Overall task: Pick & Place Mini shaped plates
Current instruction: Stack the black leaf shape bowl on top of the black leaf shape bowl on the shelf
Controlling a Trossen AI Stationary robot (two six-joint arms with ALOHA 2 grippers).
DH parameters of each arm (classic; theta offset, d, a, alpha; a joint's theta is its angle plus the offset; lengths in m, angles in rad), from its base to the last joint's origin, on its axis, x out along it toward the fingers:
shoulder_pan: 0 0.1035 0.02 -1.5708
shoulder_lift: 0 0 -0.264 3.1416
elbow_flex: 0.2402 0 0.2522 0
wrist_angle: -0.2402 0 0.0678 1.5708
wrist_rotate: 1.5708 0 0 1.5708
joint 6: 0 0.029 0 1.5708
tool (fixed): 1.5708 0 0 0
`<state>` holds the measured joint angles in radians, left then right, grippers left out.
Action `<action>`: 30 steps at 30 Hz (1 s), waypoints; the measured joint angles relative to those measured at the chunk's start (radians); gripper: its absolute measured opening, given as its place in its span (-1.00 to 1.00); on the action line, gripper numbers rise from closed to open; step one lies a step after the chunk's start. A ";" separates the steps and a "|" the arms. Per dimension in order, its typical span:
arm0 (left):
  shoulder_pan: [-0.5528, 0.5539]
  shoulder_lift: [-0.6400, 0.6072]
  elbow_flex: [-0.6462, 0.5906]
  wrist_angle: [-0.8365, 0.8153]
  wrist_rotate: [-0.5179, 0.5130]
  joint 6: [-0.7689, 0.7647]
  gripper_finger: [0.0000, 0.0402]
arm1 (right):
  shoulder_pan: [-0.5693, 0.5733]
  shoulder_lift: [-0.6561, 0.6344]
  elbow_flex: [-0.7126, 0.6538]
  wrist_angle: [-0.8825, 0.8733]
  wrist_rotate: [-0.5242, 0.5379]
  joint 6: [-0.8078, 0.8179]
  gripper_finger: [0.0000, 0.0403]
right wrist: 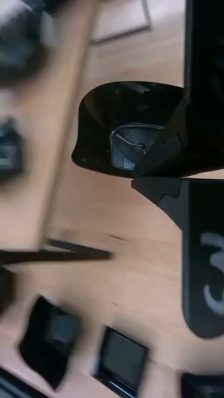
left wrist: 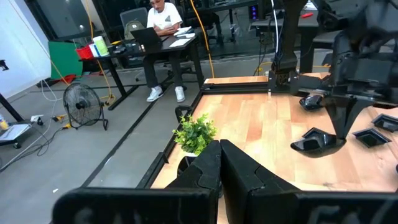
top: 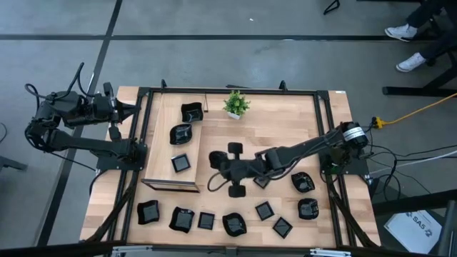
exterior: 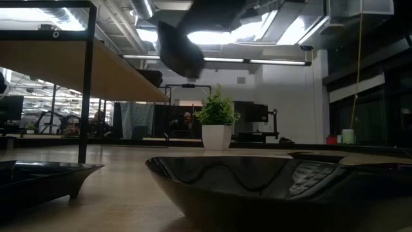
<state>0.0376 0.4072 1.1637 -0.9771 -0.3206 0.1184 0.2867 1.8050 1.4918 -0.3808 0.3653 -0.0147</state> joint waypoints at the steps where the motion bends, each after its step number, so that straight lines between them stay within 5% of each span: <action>1: 0.000 0.000 0.000 0.000 0.000 0.000 -0.98 | -0.008 0.000 0.000 0.028 0.000 -0.015 -1.00; 15: 0.000 0.000 0.000 0.000 0.000 0.000 -0.98 | -0.093 0.000 0.000 0.337 -0.004 -0.228 -1.00; 30: 0.000 0.000 0.000 0.000 0.000 0.000 -0.98 | -0.168 0.061 -0.001 0.635 -0.236 -0.332 -1.00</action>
<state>0.0376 0.4072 1.1641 -0.9771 -0.3210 0.1181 0.1185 1.8657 1.4903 0.2539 0.1297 -0.3468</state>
